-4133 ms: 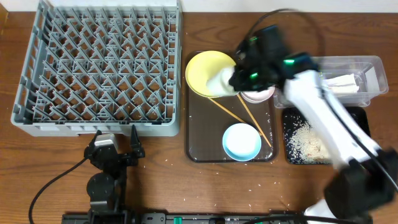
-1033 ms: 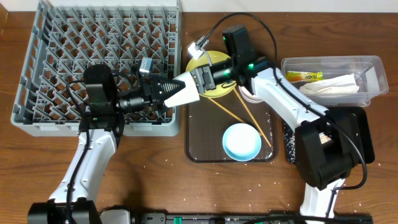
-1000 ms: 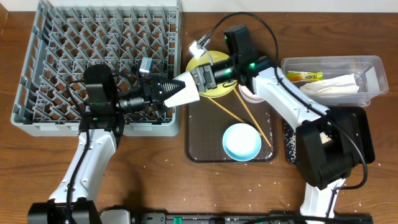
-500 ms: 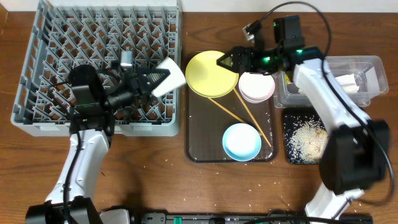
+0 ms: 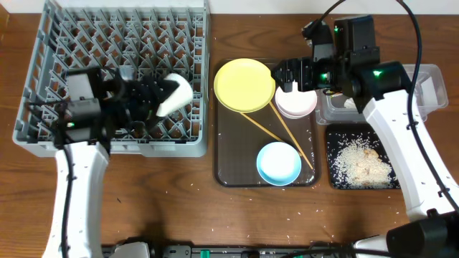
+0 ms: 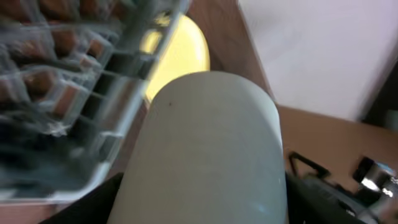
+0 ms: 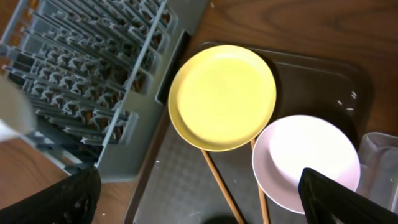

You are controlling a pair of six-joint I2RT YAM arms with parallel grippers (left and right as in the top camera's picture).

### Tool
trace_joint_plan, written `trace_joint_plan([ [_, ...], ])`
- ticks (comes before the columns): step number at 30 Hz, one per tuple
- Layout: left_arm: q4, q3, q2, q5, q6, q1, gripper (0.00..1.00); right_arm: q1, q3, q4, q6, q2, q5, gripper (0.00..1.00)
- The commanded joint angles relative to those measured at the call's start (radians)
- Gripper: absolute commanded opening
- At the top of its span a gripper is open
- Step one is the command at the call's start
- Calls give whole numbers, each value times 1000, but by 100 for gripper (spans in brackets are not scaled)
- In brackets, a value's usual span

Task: Sort waste into correct bins and load items into the dishwasher
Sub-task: 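Lower the white cup into the dish rack with left gripper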

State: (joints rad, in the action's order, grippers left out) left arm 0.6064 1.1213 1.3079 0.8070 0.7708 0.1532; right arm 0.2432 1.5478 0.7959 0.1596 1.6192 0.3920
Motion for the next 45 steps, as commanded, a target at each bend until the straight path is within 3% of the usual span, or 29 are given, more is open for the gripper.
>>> trace_joint_plan([
  [1,124,110,-36,-253,-150,-27,10,7,4,1,-27,3,-30,99],
  [15,291,114,63,-698,-103,-310,10,9,4,1,-27,3,-52,99],
  [30,287,113,336,-726,-89,-346,11,13,4,29,-27,3,-52,98],
  [32,282,113,356,-701,-89,-347,17,13,4,29,-27,3,-52,98],
  [33,281,113,361,-694,-89,-346,25,13,4,29,-27,3,-52,98],
  [35,279,113,368,-687,-89,-346,52,13,4,29,-27,3,-52,99],
  [39,278,113,368,-687,-89,-346,77,13,4,31,-27,3,-52,99],
  [42,270,116,366,-680,-89,-346,86,13,4,29,-27,3,-52,99],
  [45,272,131,362,-680,-91,-346,88,13,4,25,-27,3,-52,99],
])
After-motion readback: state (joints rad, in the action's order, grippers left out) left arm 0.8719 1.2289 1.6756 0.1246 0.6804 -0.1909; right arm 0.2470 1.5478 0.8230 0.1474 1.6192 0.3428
